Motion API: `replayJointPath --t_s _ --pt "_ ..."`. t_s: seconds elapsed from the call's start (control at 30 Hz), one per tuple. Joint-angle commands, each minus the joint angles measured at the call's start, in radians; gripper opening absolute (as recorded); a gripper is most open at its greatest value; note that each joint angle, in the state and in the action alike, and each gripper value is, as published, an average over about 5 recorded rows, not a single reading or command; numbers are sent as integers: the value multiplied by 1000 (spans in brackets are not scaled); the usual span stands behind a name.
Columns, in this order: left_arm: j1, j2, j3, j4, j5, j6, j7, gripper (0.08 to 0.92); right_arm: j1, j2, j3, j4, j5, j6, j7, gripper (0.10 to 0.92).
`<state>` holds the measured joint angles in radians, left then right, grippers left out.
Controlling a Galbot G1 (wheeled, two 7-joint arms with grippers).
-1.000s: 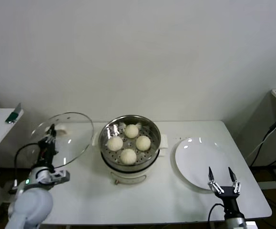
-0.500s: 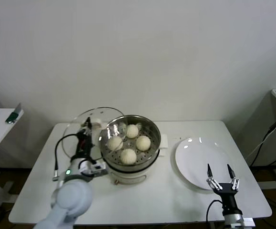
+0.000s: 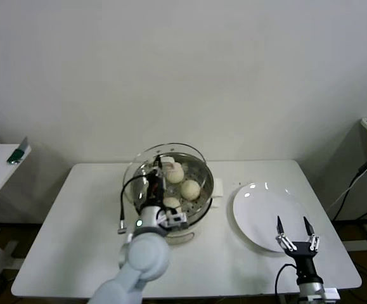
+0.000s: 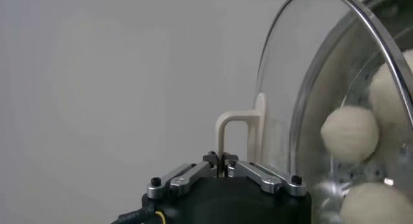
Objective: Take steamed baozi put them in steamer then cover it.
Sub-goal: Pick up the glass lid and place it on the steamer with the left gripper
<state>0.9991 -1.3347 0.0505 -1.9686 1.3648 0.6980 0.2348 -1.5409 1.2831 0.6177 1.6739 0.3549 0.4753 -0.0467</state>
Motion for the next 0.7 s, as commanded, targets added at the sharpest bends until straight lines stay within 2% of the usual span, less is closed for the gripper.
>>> replayJointPath --t_s 0.03,0.7 --pt "-32 -82 73 97 73 20 -10 133 3 0 2 -3 1 8 4 823" --pt "-3 -98 32 183 140 -7 -60 133 10 9 -2 -11 0 26 19 823"
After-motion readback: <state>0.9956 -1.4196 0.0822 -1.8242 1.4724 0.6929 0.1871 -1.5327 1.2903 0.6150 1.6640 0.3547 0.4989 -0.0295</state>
